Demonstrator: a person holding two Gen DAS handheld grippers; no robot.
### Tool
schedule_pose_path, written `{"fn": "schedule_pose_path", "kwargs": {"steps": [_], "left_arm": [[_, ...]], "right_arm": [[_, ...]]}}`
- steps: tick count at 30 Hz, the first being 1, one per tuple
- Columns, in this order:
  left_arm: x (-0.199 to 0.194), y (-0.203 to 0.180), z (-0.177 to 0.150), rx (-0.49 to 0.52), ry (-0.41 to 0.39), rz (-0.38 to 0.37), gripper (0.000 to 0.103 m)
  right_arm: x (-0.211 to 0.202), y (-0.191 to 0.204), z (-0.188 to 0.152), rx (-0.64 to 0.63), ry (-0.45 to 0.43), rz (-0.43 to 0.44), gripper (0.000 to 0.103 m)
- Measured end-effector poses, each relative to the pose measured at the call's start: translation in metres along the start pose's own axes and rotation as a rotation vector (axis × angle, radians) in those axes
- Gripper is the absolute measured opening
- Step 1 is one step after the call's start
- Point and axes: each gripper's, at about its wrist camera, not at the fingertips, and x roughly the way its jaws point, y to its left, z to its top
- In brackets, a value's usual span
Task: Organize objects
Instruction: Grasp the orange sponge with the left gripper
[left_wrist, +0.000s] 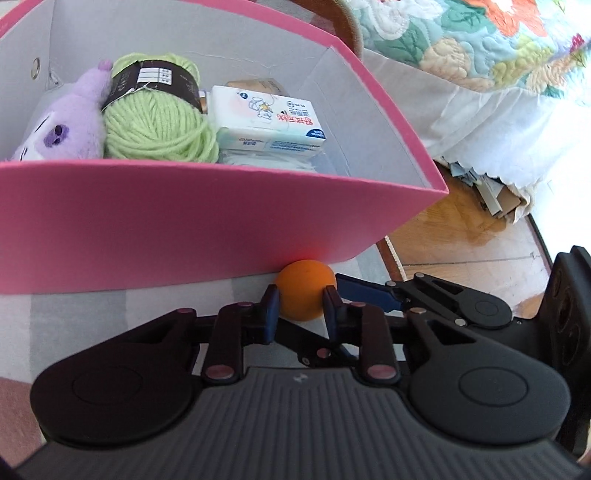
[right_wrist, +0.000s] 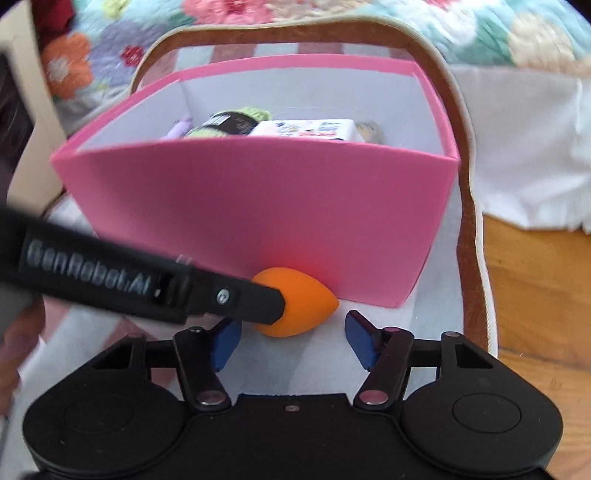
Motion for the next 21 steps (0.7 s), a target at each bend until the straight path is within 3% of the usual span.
{"fn": "schedule_pose_path", "kwargs": {"steps": [2,5,21], "left_arm": [[-0.001,-0.002,-0.001,0.001,-0.001,0.004,0.024],[-0.005,-0.004,-0.002,-0.008,0.002,0.002,0.024],[-0.085,-0.024,-0.016,0.021,0.022,0.045,0.023]], "right_arm": [[-0.001,0.003,-0.001,-0.008,-0.015,-0.006,0.056],[-0.002,0.004,0.002,0.003,-0.008,-0.012,0.051],[-0.053,0.05,0.018,-0.023,0.045,0.017,0.05]]}}
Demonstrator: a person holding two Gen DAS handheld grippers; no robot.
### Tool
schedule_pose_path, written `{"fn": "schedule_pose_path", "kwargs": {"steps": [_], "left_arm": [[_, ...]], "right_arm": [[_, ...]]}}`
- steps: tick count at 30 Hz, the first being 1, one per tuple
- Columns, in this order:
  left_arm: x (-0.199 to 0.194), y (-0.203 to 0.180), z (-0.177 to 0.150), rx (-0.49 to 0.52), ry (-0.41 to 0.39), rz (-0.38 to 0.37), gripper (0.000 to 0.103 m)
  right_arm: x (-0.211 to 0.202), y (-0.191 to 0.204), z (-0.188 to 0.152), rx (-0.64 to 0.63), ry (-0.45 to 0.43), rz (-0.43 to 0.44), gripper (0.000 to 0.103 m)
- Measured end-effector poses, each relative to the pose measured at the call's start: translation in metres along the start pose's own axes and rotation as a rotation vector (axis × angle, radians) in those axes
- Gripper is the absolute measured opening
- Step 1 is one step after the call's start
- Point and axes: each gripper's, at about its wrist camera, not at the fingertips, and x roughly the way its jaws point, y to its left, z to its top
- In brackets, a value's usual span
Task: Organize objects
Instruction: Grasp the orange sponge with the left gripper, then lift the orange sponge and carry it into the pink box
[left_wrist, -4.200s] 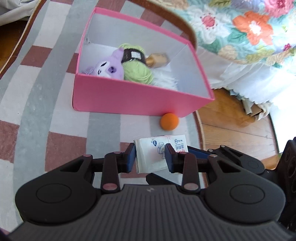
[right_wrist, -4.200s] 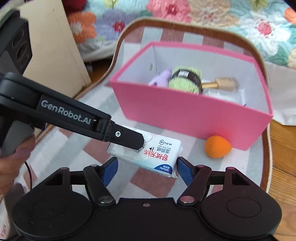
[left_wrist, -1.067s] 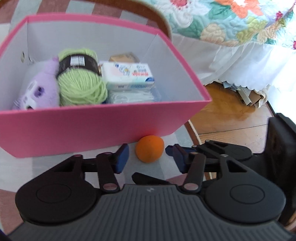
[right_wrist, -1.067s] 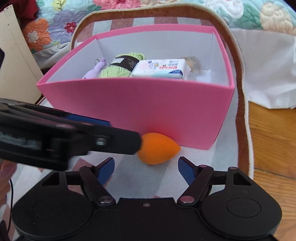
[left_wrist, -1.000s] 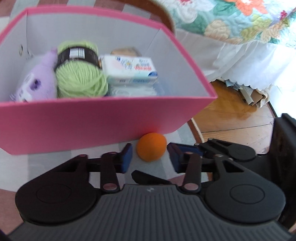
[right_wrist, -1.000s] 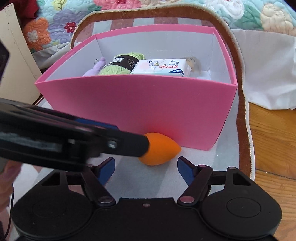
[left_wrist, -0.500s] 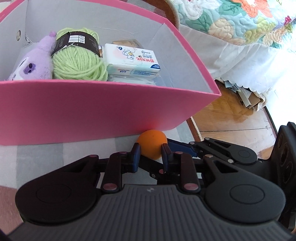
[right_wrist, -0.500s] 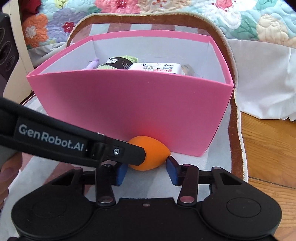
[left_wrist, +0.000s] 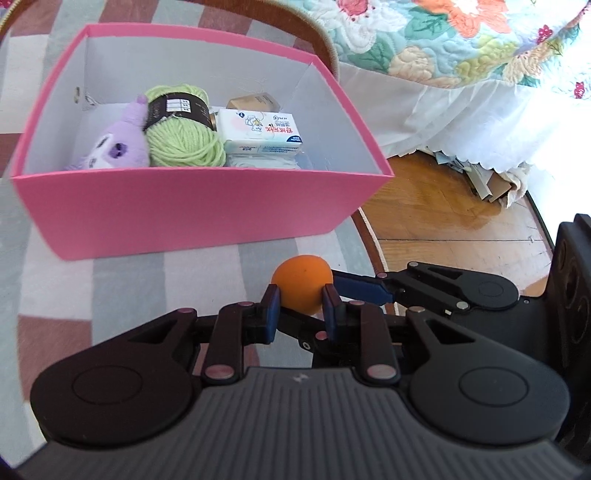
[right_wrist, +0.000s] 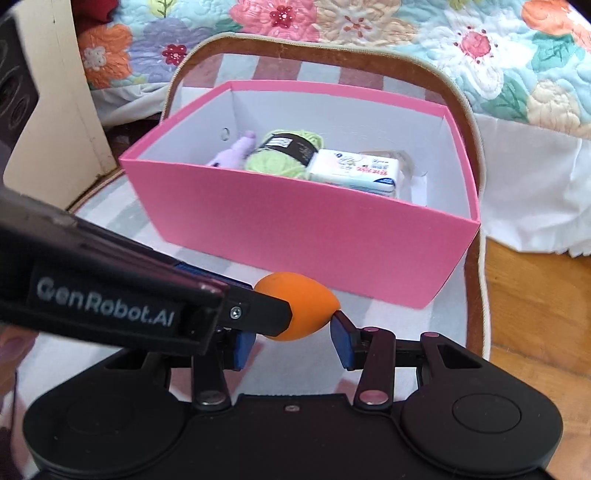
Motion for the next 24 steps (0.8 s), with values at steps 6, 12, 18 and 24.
{"fn": "schedule_pose_path", "kwargs": {"steps": [6,12,18,24], "left_arm": [[-0.039,-0.008,-0.005,0.031,0.018,0.01,0.023],[-0.086,-0.019,0.014,0.098,-0.037,0.007,0.023],[-0.107,-0.022,0.054,0.147,-0.111,0.019,0.023],[-0.092,-0.007,0.103,0.11,-0.125,0.034,0.023]], "right_arm": [[-0.029,0.018,0.003,-0.006,-0.005,0.026,0.05],[-0.064,0.037,0.019,-0.031,-0.071,0.03,0.05],[-0.079,0.038,0.06,-0.052,-0.158,0.015,0.05],[-0.06,0.025,0.104,-0.053,-0.171,0.002,0.05]]}}
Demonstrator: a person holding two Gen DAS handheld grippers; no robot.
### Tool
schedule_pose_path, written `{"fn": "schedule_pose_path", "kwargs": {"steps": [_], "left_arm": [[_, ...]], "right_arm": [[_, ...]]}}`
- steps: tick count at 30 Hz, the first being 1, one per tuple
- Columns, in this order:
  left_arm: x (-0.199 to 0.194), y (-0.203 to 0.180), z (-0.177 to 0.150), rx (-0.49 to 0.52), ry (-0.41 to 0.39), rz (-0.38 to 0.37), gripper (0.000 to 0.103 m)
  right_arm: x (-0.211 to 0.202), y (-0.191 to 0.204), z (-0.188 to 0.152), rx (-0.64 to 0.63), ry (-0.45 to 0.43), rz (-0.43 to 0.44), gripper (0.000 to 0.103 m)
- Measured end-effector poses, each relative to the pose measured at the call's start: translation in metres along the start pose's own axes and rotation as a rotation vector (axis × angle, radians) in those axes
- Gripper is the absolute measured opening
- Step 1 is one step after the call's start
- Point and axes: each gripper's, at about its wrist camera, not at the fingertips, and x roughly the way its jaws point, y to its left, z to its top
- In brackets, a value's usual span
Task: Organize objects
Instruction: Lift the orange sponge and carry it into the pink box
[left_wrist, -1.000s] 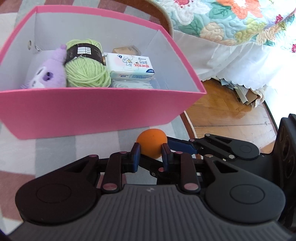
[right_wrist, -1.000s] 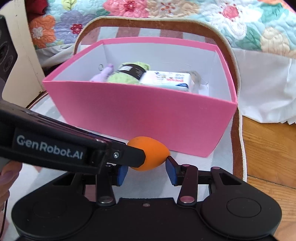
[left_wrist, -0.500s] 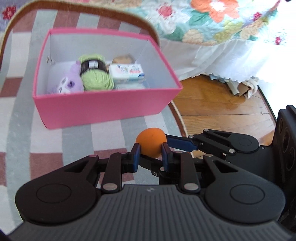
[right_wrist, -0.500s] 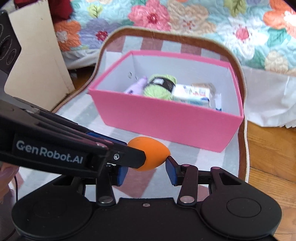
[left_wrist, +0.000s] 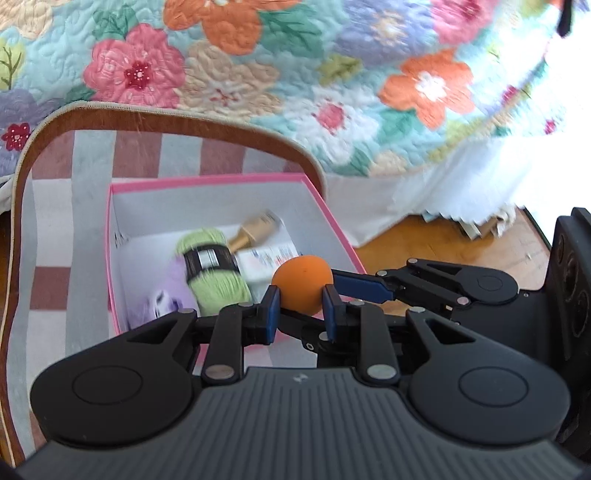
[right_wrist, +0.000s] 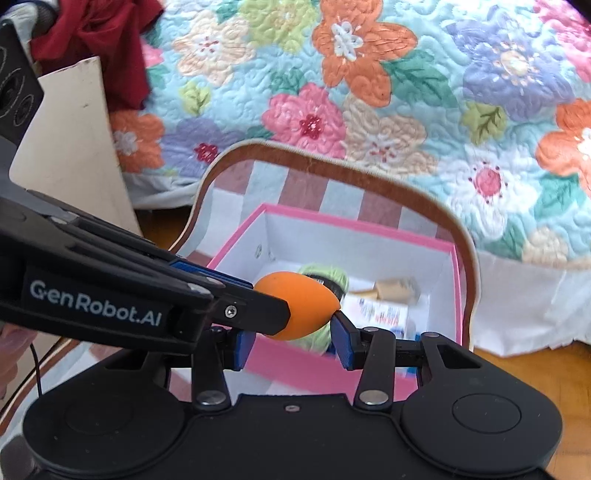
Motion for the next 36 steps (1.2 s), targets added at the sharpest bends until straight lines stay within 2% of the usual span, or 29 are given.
{"fn": "schedule_pose_path", "kwargs": {"steps": [4,6,10,16,21,24,27,30,33,36], "left_arm": [[0.031,0.02,0.031,-0.038,0.023,0.012,0.023],[0.047,0.029,0.041,-0.063,0.028,0.012,0.024],[0.078,0.039,0.056,-0.077,0.023,0.028,0.023],[0.121,0.059,0.067,-0.152,0.025,0.045,0.023],[0.145,0.072,0.07,-0.177,0.039,0.067,0.023],[0.155,0.076,0.069,-0.182,0.05,0.078,0.023],[0.162,0.078,0.067,-0.187,0.06,0.098,0.028],[0.158,0.078,0.063,-0.191,0.036,0.109,0.042],[0.152,0.076,0.06,-0.2,0.033,0.124,0.051],[0.142,0.07,0.06,-0.2,0.012,0.145,0.057]], "right_arm": [[0.03,-0.02,0.023,0.058,0.029,0.006,0.05],[0.05,-0.035,0.032,0.116,0.045,0.033,0.05],[0.079,-0.053,0.04,0.154,0.068,0.032,0.05],[0.126,-0.072,0.051,0.159,0.128,0.008,0.05],[0.157,-0.086,0.051,0.198,0.152,0.019,0.05],[0.168,-0.084,0.052,0.169,0.162,-0.006,0.05],[0.178,-0.088,0.05,0.186,0.187,0.001,0.052],[0.181,-0.093,0.047,0.189,0.196,-0.001,0.053],[0.176,-0.099,0.042,0.209,0.186,-0.004,0.053],[0.166,-0.105,0.04,0.253,0.167,0.005,0.058]]}}
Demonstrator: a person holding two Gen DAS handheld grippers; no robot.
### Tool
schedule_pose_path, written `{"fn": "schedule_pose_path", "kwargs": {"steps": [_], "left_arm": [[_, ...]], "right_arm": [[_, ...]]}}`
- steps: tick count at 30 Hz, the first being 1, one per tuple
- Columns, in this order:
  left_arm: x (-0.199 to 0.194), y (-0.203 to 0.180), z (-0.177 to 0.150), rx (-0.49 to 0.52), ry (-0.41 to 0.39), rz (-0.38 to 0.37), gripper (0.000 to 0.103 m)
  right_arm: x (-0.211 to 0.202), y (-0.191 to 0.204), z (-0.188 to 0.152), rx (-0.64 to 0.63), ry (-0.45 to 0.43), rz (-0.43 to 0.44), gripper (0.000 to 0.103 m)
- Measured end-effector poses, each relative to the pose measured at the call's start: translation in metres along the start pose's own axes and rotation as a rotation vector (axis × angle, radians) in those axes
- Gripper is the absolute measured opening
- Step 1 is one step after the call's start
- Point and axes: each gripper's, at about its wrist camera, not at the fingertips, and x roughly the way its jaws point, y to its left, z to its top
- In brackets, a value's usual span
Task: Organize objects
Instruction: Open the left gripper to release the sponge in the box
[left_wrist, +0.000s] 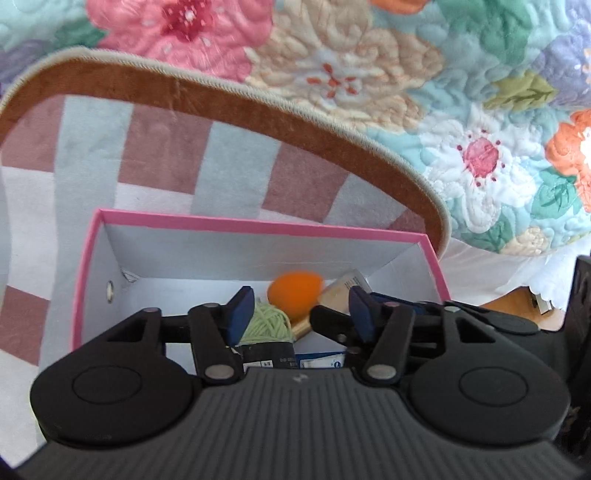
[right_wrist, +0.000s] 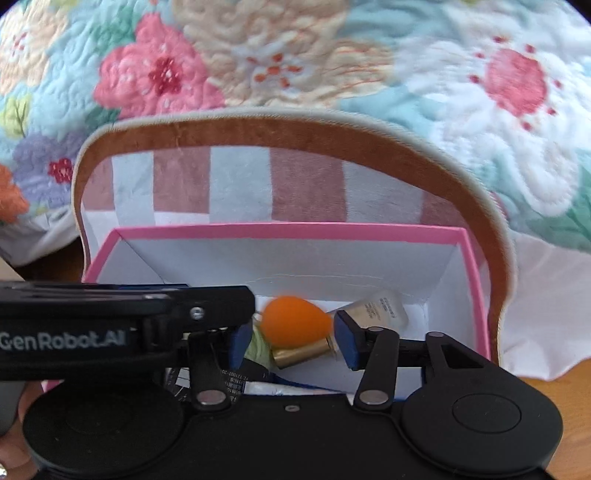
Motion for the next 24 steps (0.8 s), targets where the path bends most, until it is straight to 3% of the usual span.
{"fn": "schedule_pose_path", "kwargs": {"steps": [2,9,12,15,19,24], "left_arm": [[-0.009,-0.001,0.001,-0.005,-0.004,0.017,0.06],[-0.055,-0.008,-0.005,0.01,-0.007,0.132,0.076],[-0.081,-0.014,-0.011,0.013,0.006,0.132,0.084],[-0.106,-0.023,-0.02,0.025,0.015,0.147,0.085],[-0.141,-0.036,-0.034,0.072,0.02,0.23,0.085],[-0.18,-0.039,-0.055,0.093,0.023,0.281,0.086]], "right_arm": [[-0.008,-0.002,-0.002,0.016,-0.03,-0.002,0.067],[-0.049,-0.008,-0.013,0.095,-0.045,0.036,0.067],[-0.075,-0.002,-0.02,0.085,-0.028,0.039,0.067],[-0.107,0.01,-0.025,0.04,-0.021,0.052,0.067],[-0.15,0.024,-0.029,0.007,-0.01,0.033,0.071],[-0.197,0.04,-0.043,-0.049,-0.021,0.016,0.08]]}}
